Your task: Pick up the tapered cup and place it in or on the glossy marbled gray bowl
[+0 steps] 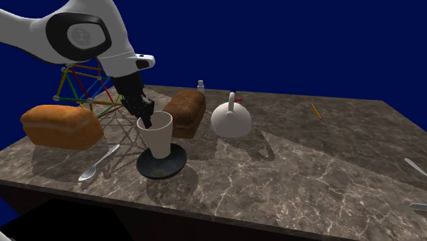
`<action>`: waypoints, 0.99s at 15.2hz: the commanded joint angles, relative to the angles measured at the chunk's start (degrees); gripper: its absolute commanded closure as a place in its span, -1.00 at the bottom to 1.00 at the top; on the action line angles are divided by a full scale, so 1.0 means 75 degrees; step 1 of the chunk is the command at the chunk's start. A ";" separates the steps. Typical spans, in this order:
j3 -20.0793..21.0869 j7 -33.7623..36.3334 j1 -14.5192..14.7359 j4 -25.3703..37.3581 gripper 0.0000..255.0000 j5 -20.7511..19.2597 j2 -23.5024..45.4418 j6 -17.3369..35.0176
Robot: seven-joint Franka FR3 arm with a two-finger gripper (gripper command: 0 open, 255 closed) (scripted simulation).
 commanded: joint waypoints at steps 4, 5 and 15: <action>0.0002 0.0076 -0.0019 -0.0273 1.00 -0.0052 0.0170 0.0446; 0.0002 0.0076 -0.0019 -0.0273 1.00 -0.0052 0.0170 0.0446; 0.0002 0.0076 -0.0019 -0.0272 -1.00 -0.0052 0.0171 0.0446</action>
